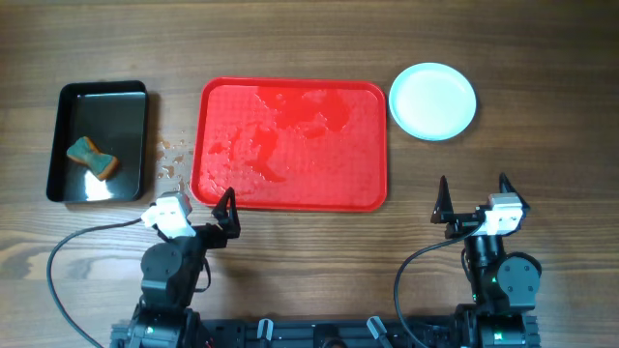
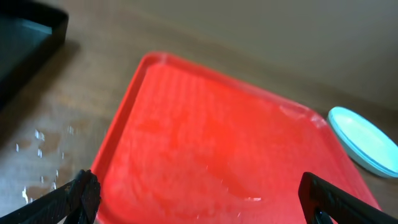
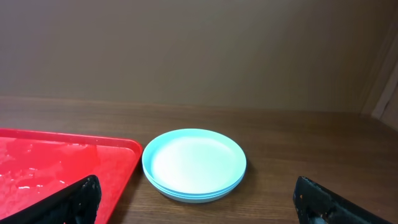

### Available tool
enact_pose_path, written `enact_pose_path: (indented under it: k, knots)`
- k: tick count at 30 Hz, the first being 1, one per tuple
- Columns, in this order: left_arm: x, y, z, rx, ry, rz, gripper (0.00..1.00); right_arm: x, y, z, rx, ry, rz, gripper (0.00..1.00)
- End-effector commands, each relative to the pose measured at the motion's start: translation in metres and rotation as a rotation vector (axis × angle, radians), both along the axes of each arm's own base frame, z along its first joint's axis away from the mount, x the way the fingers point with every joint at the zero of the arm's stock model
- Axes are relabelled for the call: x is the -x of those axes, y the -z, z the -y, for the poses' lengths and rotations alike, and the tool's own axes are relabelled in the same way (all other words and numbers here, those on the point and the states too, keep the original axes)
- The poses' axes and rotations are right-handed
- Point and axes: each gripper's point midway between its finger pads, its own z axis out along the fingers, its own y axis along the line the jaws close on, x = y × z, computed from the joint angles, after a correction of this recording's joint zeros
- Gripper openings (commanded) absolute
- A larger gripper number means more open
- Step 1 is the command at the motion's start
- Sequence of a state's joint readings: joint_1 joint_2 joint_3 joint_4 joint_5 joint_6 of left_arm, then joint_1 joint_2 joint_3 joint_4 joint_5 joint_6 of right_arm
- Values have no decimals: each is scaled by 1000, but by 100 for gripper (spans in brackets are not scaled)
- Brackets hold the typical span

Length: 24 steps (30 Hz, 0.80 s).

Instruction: Clean dirty plates on tray and stack at the side

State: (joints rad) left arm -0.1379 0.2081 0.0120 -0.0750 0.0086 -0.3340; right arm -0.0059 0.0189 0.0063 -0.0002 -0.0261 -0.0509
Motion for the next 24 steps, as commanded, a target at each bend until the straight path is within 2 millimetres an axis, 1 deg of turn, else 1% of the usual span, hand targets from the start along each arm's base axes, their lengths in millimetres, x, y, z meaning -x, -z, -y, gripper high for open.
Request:
enact_pose_path:
  k: [1,6,10,15,24]
  knots:
    - [1,-10,3,-54,30,60,100,1,-3,-2,9,-15,16,100]
    - [2,-29,0,-51,17,144,100,1,-2,-2,9,-15,10,100]
    - [4,-43,-8,-47,-14,205,100,0,-2,-2,9,-15,9,100]
    - [3,-43,-11,-53,-23,204,100,0,-2,-2,9,-15,9,100]
    - [3,-43,-9,-119,-2,213,100,0,-2,-2,9,-15,9,100]
